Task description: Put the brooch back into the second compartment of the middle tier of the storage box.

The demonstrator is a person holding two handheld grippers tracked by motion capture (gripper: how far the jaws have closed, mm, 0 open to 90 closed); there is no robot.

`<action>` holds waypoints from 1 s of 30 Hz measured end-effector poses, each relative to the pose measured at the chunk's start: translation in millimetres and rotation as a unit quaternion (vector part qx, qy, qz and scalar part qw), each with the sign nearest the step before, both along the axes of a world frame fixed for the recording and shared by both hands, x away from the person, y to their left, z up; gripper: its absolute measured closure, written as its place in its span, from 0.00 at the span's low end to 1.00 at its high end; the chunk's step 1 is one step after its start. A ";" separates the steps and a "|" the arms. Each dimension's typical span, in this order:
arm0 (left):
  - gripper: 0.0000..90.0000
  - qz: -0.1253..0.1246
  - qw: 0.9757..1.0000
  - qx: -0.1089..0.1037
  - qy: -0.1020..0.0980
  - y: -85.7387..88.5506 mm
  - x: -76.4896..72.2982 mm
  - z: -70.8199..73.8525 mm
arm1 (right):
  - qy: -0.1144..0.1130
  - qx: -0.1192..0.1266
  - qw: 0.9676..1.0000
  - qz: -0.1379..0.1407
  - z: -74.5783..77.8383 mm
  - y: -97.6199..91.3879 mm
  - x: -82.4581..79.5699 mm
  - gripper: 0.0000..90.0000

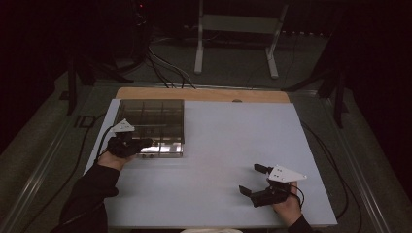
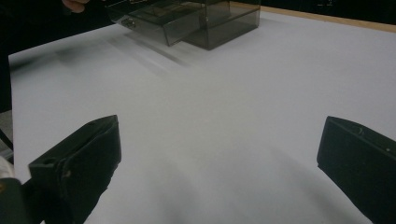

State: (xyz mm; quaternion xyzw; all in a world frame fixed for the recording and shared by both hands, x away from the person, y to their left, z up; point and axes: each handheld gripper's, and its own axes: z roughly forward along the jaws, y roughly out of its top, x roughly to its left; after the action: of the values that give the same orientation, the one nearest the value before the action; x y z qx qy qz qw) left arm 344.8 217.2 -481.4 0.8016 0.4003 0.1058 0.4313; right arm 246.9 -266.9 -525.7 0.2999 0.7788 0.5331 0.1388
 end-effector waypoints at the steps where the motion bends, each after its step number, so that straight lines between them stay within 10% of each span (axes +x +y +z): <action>1: 0.97 0.001 1.000 0.000 0.002 -0.2 0.3 -1.0 | 0.000 0.001 1.000 0.000 -0.1 -0.1 0.4 0.00; 30: 0.97 0.028 0.998 0.026 0.044 -12.2 15.8 -9.1 | 0.001 0.003 1.000 0.001 -0.4 0.0 0.7 0.00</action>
State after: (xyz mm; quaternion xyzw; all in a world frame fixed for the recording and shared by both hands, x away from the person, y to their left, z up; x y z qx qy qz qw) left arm 360.6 205.0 -490.5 0.8049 0.4383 0.0927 0.3891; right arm 247.5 -266.9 -526.1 0.2999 0.7776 0.5356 0.1359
